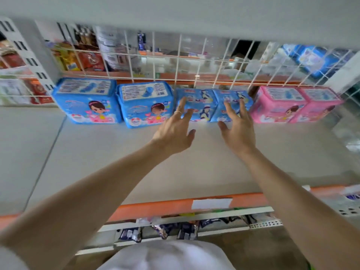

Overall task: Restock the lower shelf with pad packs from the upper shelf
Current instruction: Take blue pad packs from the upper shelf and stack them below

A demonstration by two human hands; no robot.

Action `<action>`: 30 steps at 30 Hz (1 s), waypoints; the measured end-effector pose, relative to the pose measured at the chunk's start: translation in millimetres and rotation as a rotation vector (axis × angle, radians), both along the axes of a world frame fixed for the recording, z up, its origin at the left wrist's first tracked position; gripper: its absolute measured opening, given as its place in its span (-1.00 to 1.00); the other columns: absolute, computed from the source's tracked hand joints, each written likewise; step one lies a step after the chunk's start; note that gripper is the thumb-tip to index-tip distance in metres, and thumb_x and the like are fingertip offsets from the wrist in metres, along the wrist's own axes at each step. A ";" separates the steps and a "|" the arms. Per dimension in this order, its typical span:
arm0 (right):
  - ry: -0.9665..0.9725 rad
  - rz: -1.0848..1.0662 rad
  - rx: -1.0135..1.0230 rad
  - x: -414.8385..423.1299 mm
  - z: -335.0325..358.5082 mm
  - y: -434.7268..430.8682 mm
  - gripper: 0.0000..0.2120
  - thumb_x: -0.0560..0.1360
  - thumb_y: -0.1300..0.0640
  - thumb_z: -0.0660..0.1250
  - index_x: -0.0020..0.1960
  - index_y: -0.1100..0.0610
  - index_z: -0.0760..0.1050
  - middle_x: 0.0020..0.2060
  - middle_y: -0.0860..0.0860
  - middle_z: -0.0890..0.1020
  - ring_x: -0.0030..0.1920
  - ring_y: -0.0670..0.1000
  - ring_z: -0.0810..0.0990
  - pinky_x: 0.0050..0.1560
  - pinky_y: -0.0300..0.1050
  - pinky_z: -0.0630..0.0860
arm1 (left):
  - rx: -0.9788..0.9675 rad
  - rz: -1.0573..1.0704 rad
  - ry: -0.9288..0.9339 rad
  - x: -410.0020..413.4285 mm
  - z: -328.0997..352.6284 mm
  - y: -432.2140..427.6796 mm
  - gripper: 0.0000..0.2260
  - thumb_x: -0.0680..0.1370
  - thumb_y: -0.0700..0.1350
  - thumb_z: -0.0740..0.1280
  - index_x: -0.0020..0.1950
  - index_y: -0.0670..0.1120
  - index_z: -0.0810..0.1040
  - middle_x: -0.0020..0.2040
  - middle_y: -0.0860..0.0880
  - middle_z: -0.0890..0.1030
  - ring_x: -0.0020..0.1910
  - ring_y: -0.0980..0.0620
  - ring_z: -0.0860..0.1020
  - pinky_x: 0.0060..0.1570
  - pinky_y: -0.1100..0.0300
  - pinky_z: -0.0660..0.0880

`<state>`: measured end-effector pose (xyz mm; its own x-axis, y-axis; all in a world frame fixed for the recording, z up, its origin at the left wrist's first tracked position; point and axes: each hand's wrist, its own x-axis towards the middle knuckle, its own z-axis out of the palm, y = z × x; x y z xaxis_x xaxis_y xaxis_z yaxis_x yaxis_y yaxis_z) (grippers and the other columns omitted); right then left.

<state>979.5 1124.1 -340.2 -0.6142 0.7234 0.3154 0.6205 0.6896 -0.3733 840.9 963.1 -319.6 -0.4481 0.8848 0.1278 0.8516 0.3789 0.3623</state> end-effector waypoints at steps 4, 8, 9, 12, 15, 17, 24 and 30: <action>0.197 0.125 0.116 -13.1 7.0 -37.4 -0.42 0.53 0.08 0.40 0.50 0.14 0.36 0.53 0.21 0.27 0.50 0.25 0.29 0.46 0.19 0.30 | 0.249 0.062 0.118 -17.4 1.4 -41.3 -0.61 0.57 -0.03 0.32 0.40 -0.04 0.49 0.55 0.02 0.35 0.26 -0.16 0.57 0.06 -0.07 0.58; 0.212 0.495 0.340 -76.3 20.9 -101.2 -0.42 0.41 0.12 0.49 0.41 0.14 0.48 0.45 0.16 0.43 0.40 0.22 0.45 0.34 0.10 0.37 | 0.516 0.324 0.288 -63.1 -13.2 -110.4 -0.71 0.51 -0.07 0.38 0.20 -0.12 0.59 0.30 -0.12 0.56 0.22 -0.22 0.54 0.16 -0.09 0.51; 0.181 0.550 0.378 -96.6 24.4 -112.9 -0.40 0.38 0.11 0.50 0.40 0.14 0.49 0.44 0.16 0.44 0.38 0.22 0.47 0.34 0.12 0.38 | 0.488 0.395 0.306 -77.0 -14.5 -124.4 -0.65 0.49 -0.05 0.40 0.25 -0.11 0.55 0.36 -0.15 0.50 0.29 -0.25 0.48 0.21 -0.12 0.48; 0.045 0.555 0.373 -147.7 27.5 -127.5 -0.36 0.33 0.07 0.56 0.38 0.11 0.50 0.42 0.11 0.48 0.37 0.20 0.48 0.37 0.19 0.35 | 0.302 0.515 0.311 -113.5 -11.2 -152.6 -0.41 0.46 0.03 0.45 0.46 0.04 0.38 0.57 -0.13 0.22 0.51 -0.30 0.19 0.39 -0.21 0.32; 0.021 0.443 0.343 -166.9 20.3 -121.9 -0.40 0.34 -0.07 0.53 0.34 0.05 0.53 0.32 0.02 0.57 0.26 0.16 0.54 0.27 0.12 0.41 | 0.122 0.530 0.272 -141.0 -9.0 -166.3 -0.34 0.51 0.10 0.42 0.56 0.22 0.23 0.62 -0.03 0.12 0.55 -0.36 0.06 0.41 -0.29 0.30; 0.048 0.369 0.357 -169.5 14.6 -123.0 -0.42 0.35 -0.09 0.50 0.33 0.04 0.52 0.30 -0.01 0.58 0.22 0.17 0.53 0.27 0.13 0.40 | 0.109 0.501 0.262 -151.3 -8.5 -171.2 -0.39 0.54 0.10 0.38 0.56 0.22 0.24 0.57 -0.02 0.24 0.49 -0.36 0.17 0.37 -0.27 0.36; 0.063 0.300 0.151 -184.3 12.7 -131.7 -0.43 0.38 -0.09 0.50 0.37 -0.09 0.50 0.37 -0.15 0.52 0.41 0.09 0.34 0.39 0.47 -0.10 | 0.328 0.461 0.182 -144.9 -10.6 -168.7 -0.57 0.56 0.03 0.39 0.42 0.00 0.52 0.47 -0.14 0.43 0.32 -0.28 0.47 0.26 -0.08 0.45; 0.108 0.327 0.115 -186.4 14.7 -124.3 -0.41 0.36 -0.11 0.53 0.36 -0.06 0.53 0.37 -0.08 0.54 0.42 0.07 0.33 0.43 0.35 -0.04 | 0.250 0.481 0.179 -149.3 0.3 -155.5 -0.52 0.56 0.17 0.36 0.45 0.04 0.48 0.47 -0.10 0.41 0.24 -0.24 0.52 0.24 -0.01 0.41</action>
<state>793.1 999.8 -325.5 -0.7660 0.4500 0.4590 0.3212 0.8865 -0.3330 691.7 807.7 -319.4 -0.7450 0.5198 0.4181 0.6609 0.6602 0.3568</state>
